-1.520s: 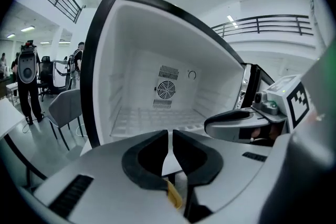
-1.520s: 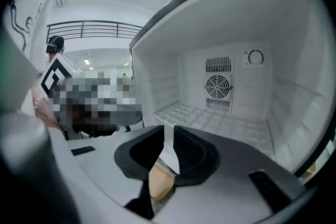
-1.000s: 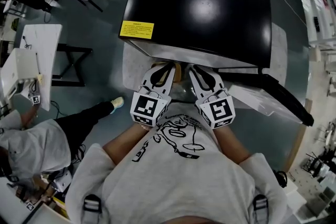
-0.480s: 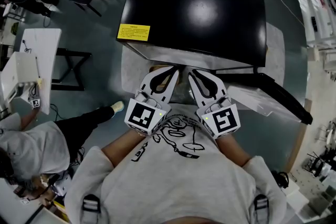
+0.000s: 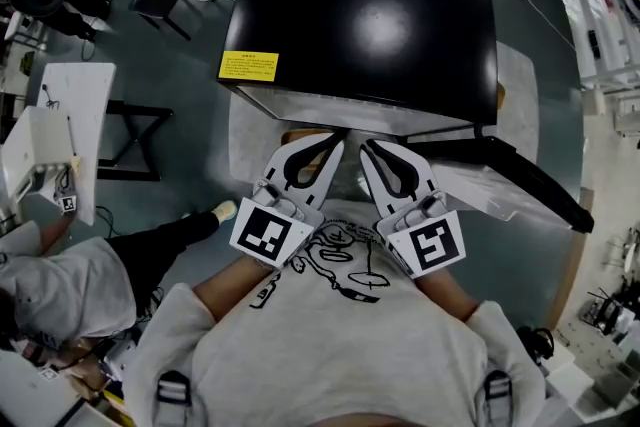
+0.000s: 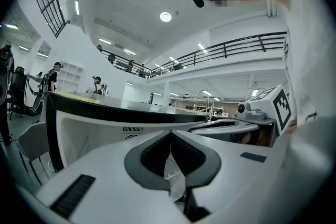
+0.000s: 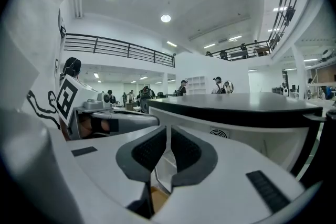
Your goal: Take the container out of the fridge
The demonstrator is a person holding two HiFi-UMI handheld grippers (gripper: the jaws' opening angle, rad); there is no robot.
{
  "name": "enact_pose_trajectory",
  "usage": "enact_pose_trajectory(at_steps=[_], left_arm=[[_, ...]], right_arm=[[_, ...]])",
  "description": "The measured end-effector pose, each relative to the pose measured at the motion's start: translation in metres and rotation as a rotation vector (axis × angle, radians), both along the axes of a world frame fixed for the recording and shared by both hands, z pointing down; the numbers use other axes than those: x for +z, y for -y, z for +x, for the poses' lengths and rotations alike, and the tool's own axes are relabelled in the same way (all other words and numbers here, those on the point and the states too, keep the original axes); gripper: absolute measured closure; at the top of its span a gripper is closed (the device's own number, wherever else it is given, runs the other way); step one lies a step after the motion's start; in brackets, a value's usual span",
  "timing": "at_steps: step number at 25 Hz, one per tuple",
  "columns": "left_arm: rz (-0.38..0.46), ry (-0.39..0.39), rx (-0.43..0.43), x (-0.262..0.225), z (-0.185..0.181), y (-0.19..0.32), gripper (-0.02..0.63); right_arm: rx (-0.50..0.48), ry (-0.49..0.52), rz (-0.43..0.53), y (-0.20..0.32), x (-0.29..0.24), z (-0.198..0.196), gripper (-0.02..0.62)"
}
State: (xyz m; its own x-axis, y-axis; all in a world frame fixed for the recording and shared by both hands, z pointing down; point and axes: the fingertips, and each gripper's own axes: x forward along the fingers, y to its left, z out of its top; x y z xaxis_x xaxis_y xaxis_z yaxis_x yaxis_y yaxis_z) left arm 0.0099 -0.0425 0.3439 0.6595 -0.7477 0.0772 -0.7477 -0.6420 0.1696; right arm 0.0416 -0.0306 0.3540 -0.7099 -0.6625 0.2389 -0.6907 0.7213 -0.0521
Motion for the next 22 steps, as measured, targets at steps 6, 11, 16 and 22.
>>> enact_pose_trajectory(at_steps=[6, 11, 16, 22], left_arm=[[0.003, -0.009, 0.001, -0.0046, 0.0018, -0.0020, 0.589], [0.009, -0.019, 0.004, -0.0091, 0.0020, -0.0037, 0.589], [0.010, -0.019, 0.005, -0.0102, 0.0025, -0.0038, 0.589], [0.002, -0.028, 0.008, -0.0082, 0.0024, -0.0039, 0.589]], right_arm=[[-0.010, -0.014, -0.008, -0.0061, -0.0012, 0.0008, 0.549], [0.002, -0.003, 0.016, -0.0047, -0.0073, 0.0013, 0.549], [-0.005, -0.012, -0.003, -0.0067, -0.0057, 0.0020, 0.551], [-0.002, -0.005, -0.005, -0.0058, -0.0042, 0.0025, 0.551]])
